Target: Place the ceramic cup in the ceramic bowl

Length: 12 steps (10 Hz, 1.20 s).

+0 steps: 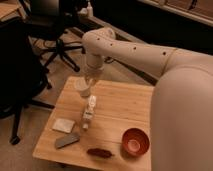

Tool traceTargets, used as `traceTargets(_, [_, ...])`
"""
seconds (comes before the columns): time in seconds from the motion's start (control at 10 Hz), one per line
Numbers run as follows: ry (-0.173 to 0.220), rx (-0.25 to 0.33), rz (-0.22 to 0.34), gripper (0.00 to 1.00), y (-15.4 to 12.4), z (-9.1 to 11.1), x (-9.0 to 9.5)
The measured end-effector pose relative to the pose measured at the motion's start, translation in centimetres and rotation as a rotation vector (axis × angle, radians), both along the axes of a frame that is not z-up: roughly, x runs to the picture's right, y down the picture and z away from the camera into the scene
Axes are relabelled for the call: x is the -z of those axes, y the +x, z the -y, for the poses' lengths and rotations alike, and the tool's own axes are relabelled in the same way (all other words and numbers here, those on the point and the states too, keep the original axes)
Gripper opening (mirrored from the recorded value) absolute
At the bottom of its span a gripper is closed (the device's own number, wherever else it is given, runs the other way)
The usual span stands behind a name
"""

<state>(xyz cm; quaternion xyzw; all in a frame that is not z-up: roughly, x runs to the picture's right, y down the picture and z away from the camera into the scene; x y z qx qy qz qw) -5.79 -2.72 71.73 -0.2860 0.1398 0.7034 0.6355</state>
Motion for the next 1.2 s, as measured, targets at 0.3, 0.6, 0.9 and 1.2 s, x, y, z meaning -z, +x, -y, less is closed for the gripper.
traceTargets(0.3, [0.007,0.022,-0.015,0.0,3.2,-2.5,3.8])
traceTargets(0.6, [-0.017,0.017,-0.034,0.0,6.5,-7.1,6.6])
traceTargets(0.9, [-0.073,-0.001,-0.077,0.0,10.1,-12.6,8.2])
traceTargets(1.2, [-0.112,-0.054,-0.147,0.0,14.0,-16.2,9.2])
